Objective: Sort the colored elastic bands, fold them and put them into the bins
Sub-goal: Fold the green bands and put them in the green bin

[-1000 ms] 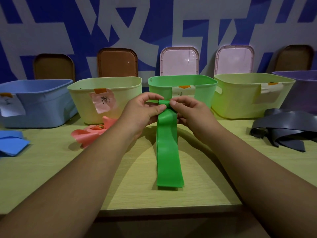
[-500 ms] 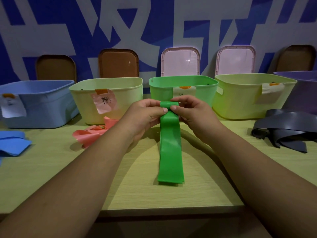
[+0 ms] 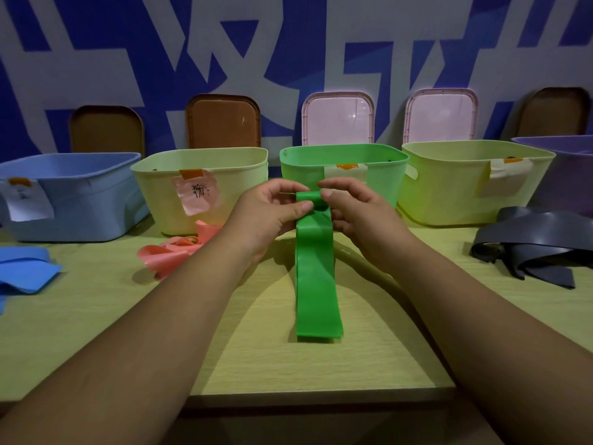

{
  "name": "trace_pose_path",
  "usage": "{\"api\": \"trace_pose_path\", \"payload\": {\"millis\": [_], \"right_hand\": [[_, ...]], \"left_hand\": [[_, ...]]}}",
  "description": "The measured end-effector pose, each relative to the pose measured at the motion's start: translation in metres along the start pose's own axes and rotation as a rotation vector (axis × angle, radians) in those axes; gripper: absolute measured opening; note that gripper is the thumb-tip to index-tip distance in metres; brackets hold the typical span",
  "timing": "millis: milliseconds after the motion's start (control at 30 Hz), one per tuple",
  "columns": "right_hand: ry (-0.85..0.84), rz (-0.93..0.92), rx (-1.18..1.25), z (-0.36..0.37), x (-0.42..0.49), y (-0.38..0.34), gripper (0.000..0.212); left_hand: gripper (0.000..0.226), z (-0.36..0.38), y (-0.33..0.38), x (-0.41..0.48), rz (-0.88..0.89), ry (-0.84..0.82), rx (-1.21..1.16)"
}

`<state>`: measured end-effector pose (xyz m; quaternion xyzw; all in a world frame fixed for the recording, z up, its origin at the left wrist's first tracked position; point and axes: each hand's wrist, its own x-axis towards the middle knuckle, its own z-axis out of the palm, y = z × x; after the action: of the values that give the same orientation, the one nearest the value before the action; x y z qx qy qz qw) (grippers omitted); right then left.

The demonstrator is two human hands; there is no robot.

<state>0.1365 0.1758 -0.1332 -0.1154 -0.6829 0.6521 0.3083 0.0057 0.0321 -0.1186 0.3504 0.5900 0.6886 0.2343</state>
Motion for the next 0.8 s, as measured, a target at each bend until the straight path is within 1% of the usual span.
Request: {"api": "trace_pose_path", "payload": {"millis": [100, 300, 500, 800], "right_hand": [[0.035, -0.016, -0.061, -0.0001, -0.0012, -0.001, 0.019], [0.022, -0.013, -0.019, -0.0021, -0.0011, -0.0029, 0.018], [0.017, -0.027, -0.014, -0.0056, 0.0017, 0.0002, 0.023], [-0.007, -0.013, 0.033, -0.0044, 0.0007, -0.0003, 0.026]], "left_hand": [[0.035, 0.0005, -0.0001, -0.0006, 0.008, -0.006, -0.003], [0.038, 0.0007, -0.0009, 0.0003, -0.073, -0.006, -0.001], [0.031, 0.0023, 0.0008, -0.0033, -0.097, -0.034, 0.004], [0.033, -0.0004, 0.0, -0.0024, -0.044, -0.025, -0.007]]}}
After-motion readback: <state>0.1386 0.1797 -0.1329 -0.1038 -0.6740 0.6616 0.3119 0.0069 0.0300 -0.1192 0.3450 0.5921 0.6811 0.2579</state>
